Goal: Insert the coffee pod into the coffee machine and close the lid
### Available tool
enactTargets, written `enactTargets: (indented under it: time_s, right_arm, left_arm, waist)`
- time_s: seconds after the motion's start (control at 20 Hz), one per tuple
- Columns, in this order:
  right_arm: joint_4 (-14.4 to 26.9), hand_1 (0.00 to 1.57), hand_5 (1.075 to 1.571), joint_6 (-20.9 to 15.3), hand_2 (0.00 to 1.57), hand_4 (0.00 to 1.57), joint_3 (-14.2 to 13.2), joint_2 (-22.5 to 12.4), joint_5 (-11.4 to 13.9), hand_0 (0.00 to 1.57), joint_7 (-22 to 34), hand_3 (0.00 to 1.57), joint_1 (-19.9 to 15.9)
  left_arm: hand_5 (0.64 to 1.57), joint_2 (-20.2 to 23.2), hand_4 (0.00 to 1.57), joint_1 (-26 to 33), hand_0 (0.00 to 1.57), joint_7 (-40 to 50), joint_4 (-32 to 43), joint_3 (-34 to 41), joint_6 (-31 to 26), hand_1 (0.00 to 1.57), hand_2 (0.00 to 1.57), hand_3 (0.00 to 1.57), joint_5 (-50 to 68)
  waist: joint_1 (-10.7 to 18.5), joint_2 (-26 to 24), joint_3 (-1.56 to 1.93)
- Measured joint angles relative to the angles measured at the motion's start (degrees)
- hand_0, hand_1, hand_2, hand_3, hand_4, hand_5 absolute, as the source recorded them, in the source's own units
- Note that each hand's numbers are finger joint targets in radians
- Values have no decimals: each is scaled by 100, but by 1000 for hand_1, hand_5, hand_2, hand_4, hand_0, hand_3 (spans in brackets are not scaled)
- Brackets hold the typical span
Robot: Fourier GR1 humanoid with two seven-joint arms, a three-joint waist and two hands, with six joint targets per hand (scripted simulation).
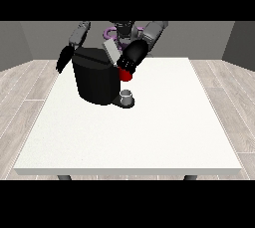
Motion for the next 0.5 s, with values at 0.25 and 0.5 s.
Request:
enactTargets:
  time_s: [0.25, 0.5]
  right_arm:
    - [-179, 0, 1571, 62, 0, 0, 51, -22, -10, 0, 226, 0, -53]
    - [-199, 0, 1571, 72, 0, 41, 52, -53, 10, 0, 267, 0, -42]
  left_arm:
    - [1571, 113, 0, -20, 1150, -147, 117, 130, 85, 1150, 1145, 953, 24]
    - [1571, 56, 0, -24, 1241, -209, 100, 216, 251, 1241, 1202, 970, 51]
  waist:
    - [-114, 54, 1]
    - [-127, 39, -5]
